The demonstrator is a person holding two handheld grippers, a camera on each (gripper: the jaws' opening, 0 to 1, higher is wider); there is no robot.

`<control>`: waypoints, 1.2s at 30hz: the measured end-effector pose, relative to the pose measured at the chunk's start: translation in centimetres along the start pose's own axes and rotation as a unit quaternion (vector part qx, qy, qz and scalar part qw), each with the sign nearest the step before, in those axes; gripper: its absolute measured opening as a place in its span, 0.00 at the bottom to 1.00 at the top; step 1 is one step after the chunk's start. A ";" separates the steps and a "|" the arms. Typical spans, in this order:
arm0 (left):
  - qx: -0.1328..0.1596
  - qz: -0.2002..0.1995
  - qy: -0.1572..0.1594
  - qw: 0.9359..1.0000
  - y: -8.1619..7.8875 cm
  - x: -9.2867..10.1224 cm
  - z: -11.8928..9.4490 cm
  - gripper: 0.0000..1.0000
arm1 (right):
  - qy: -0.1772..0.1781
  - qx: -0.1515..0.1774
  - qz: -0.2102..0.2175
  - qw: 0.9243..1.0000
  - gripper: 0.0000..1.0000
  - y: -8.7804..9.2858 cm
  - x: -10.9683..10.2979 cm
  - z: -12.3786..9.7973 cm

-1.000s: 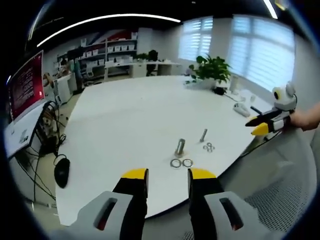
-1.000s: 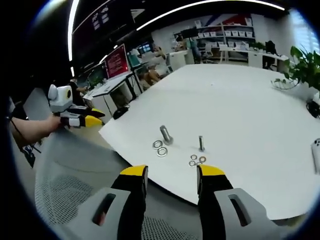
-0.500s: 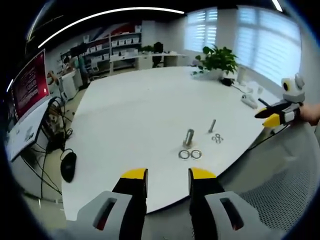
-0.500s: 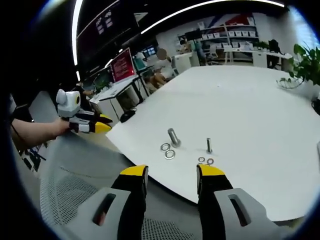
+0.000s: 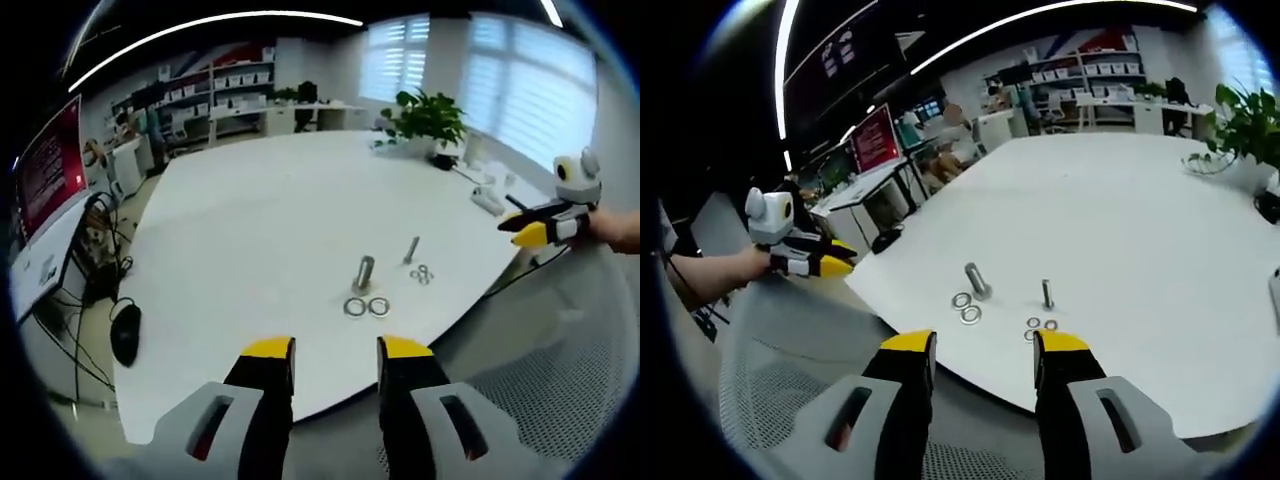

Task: Place the washer onto the threaded stud by aligning its center hole with the stud, sliding it down to the base, and recovering from edge contact or off-axis alignment until the washer reaches the visible bottom stop.

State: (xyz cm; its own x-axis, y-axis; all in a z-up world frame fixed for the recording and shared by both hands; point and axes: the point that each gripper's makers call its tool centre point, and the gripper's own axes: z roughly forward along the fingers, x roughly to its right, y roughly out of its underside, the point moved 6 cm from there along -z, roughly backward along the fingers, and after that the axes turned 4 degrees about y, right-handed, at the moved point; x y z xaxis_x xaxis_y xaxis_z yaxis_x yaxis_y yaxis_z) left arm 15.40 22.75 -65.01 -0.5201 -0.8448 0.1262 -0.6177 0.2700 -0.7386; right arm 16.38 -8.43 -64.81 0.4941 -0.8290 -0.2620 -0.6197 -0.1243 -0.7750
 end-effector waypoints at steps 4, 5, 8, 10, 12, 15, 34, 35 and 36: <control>-0.017 0.003 0.019 1.000 -0.1 0.4 0.2 0.31 | 0.007 -0.001 0.005 1.000 0.41 0.0 0.3 0.0; -0.023 0.002 0.027 0.999 -0.2 0.5 0.2 0.31 | 0.008 -0.004 0.002 1.000 0.41 0.1 0.3 0.0; -0.058 0.020 0.062 0.996 -0.7 0.8 1.0 0.33 | 0.004 -0.015 -0.008 1.000 0.41 0.3 0.1 0.2; -0.047 0.046 0.061 0.996 -1.6 0.6 1.7 0.32 | 0.006 -0.019 -0.012 1.000 0.41 0.4 0.2 0.2; -0.052 0.053 0.070 0.995 -1.9 0.6 2.7 0.31 | 0.011 -0.018 -0.010 1.000 0.41 0.3 0.3 0.2; -0.071 0.083 0.078 0.991 -2.0 0.4 4.3 0.32 | 0.014 -0.015 -0.007 1.000 0.41 0.3 0.4 0.1; -0.154 0.134 0.110 0.973 -1.2 -0.1 13.8 0.30 | 0.031 0.005 0.009 0.999 0.40 -0.3 1.3 -0.2; -0.167 0.144 0.116 0.968 -1.2 0.0 14.4 0.31 | 0.031 0.005 0.009 0.999 0.40 -0.3 1.3 -0.2; -0.171 0.154 0.123 0.965 -1.2 0.2 14.8 0.31 | 0.031 0.004 0.010 0.999 0.40 -0.2 1.3 -0.2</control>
State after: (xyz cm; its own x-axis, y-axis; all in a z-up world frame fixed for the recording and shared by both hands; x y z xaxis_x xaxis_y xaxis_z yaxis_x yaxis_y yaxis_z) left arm 24.76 15.44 -73.85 -0.8084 -0.5762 0.1206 -0.5485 0.6629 -0.5096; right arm 17.05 -9.55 -64.89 0.4424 -0.8638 -0.2413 -0.6240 -0.1032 -0.7746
